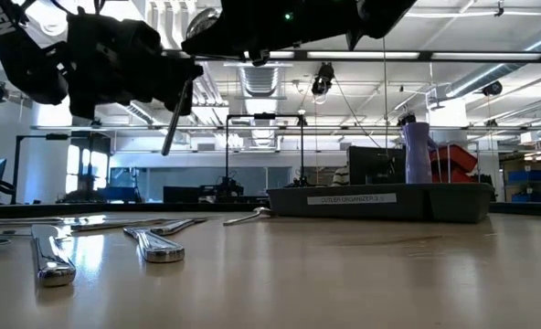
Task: Sort silverware
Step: Put the spoon into the bottom middle left compartment of the silverware tray
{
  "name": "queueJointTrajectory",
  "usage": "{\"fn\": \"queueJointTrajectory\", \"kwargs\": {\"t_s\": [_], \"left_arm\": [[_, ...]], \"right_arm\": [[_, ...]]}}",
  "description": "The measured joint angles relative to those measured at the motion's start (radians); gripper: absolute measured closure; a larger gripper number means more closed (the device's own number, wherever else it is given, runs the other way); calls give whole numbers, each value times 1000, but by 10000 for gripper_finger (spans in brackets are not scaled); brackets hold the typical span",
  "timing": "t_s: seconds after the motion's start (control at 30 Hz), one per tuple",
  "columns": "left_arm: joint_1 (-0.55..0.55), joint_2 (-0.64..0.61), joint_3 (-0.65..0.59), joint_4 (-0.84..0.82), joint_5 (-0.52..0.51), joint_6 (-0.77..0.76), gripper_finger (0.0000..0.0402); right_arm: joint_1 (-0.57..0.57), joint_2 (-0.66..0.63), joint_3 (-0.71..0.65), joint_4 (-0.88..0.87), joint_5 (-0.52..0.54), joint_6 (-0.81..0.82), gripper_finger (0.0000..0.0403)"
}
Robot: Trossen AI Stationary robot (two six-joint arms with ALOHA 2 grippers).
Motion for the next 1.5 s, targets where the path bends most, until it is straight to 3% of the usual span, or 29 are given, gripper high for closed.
{"fn": "queueJointTrajectory", "kwargs": {"t_s": [0.37, 0.47, 0.57, 0.77, 0.9, 1.07, 1.23, 1.37, 1.43, 1.5], "left_arm": [[0, 4, -3, -101, -79, 53, 298], [0, 0, -3, -99, -83, 58, 327], [-1, -2, -3, -97, -83, 59, 384], [-1, -36, 1, -137, -174, 134, 399], [-13, -89, 38, -271, -356, 280, 399], [-103, -115, 122, -502, -719, 507, 400], [-271, -41, 227, -638, -1090, 661, 401], [-367, 56, 293, -607, -1431, 832, 401], [-402, 100, 318, -558, -1491, 901, 401], [-432, 135, 349, -534, -1488, 965, 401]], "right_arm": [[-2, -8, 3, 13, -15, -3, 402], [-2, -10, 3, -13, -18, 22, 402], [-1, -22, 3, -64, -19, 53, 400], [-2, -64, 4, -159, -5, 137, 365], [-4, -130, 4, -307, 3, 249, 315], [-18, -241, 3, -565, 44, 443, 236], [-14, -349, 3, -629, 12, 545, 180], [-43, -375, 3, -640, 21, 666, 157], [-71, -371, 3, -688, 13, 712, 154], [-107, -358, 3, -740, -23, 745, 157]]}}
